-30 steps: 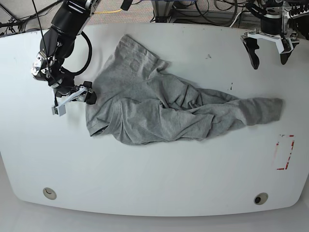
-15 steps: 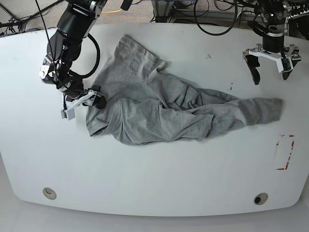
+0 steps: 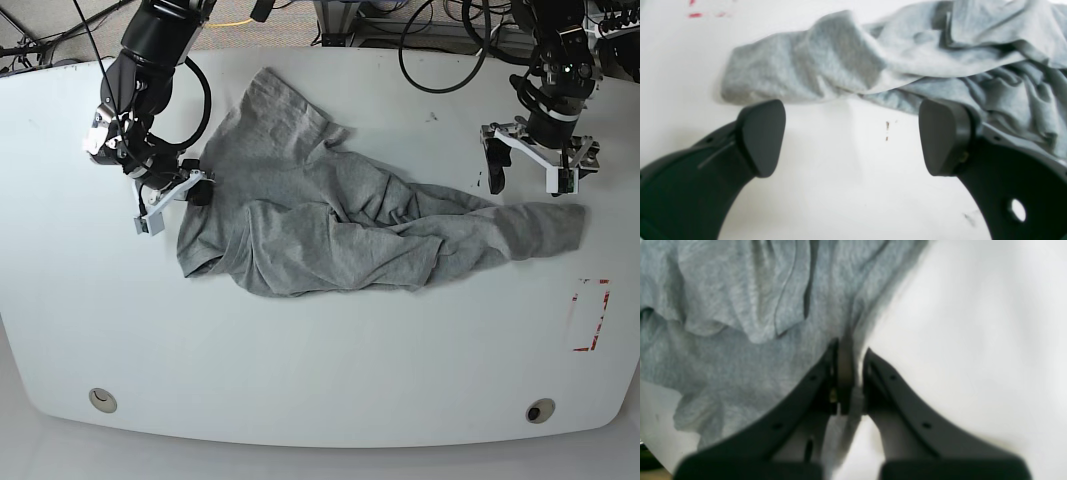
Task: Fold the T-shirt properly
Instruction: 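Grasp the shirt edges with the right and left grippers, then lift the shirt with both grippers and shake it out in the air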
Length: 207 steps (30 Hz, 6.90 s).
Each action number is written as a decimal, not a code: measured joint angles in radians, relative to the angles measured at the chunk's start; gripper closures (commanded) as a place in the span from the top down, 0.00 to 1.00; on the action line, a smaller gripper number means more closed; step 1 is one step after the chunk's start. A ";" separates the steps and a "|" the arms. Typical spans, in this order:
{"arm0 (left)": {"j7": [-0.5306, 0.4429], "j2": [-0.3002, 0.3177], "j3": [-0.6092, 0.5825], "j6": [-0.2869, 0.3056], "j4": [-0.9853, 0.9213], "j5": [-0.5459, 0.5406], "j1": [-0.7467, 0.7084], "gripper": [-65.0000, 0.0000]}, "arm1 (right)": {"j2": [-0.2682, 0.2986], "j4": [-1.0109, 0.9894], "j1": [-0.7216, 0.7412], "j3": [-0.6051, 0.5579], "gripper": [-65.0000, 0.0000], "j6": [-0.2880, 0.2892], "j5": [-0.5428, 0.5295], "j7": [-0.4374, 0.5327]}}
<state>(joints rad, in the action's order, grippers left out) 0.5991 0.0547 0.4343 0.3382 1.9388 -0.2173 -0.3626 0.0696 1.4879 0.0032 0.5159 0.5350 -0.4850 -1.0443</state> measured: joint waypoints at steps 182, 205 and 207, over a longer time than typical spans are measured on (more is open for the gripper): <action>0.639 0.184 0.309 0.360 0.040 -0.226 0.247 0.00 | 0.150 0.398 -0.409 0.205 0.00 0.004 -0.610 -0.019; 0.639 0.184 0.035 0.361 0.021 -0.230 0.614 0.00 | 0.312 0.143 0.103 0.026 0.00 -0.001 -0.471 -0.016; 0.645 0.182 0.030 0.362 0.013 -0.218 0.655 0.00 | 0.337 0.089 0.155 0.004 0.00 -0.004 -0.459 -0.015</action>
<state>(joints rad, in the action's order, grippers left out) 1.2446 0.2371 0.4641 0.7002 1.9522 -0.4355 0.2924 0.4068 1.5772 0.1585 0.5198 0.5308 -0.9443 -1.0592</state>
